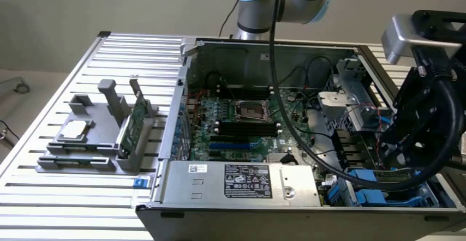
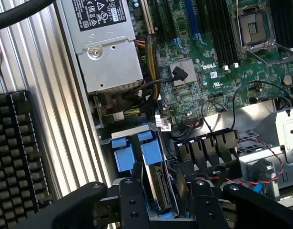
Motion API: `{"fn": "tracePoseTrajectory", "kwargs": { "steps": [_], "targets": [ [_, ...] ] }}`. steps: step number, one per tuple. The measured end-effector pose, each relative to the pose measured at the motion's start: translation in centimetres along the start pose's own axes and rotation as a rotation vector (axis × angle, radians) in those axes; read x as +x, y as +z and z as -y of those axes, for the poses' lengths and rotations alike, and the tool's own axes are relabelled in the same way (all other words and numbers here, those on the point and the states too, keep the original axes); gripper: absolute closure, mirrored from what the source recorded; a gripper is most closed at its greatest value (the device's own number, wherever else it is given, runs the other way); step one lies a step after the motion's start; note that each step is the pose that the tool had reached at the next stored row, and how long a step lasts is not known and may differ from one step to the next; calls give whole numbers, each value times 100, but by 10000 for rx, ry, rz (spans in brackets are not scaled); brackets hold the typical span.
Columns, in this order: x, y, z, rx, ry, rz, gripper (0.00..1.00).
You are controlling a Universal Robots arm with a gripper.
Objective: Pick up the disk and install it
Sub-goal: 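Insert the first disk wire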
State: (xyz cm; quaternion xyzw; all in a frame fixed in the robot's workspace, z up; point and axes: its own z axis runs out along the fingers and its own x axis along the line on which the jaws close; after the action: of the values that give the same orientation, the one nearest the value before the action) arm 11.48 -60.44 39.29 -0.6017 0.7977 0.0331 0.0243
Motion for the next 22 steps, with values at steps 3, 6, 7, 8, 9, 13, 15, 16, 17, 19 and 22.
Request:
{"fn": "tracePoseTrajectory", "kwargs": {
  "steps": [3, 6, 7, 8, 9, 13, 15, 16, 17, 19, 22],
  "targets": [
    [1, 7, 0, 43, 550, 13, 58],
    [1, 19, 1, 86, 1088, 26, 58],
    [2, 22, 1, 100, 1266, 30, 58],
    [2, 26, 1, 114, 1446, 33, 58],
    [2, 30, 1, 130, 1641, 39, 58],
    [3, 46, 1, 186, 2358, 57, 58],
    [4, 53, 1, 215, 2717, 64, 58],
    [4, 58, 2, 229, 2906, 70, 58],
    [5, 62, 2, 243, 3086, 74, 58],
    [6, 69, 2, 272, 3445, 81, 58],
    [6, 82, 2, 315, 3988, 95, 58]
  ]
}}
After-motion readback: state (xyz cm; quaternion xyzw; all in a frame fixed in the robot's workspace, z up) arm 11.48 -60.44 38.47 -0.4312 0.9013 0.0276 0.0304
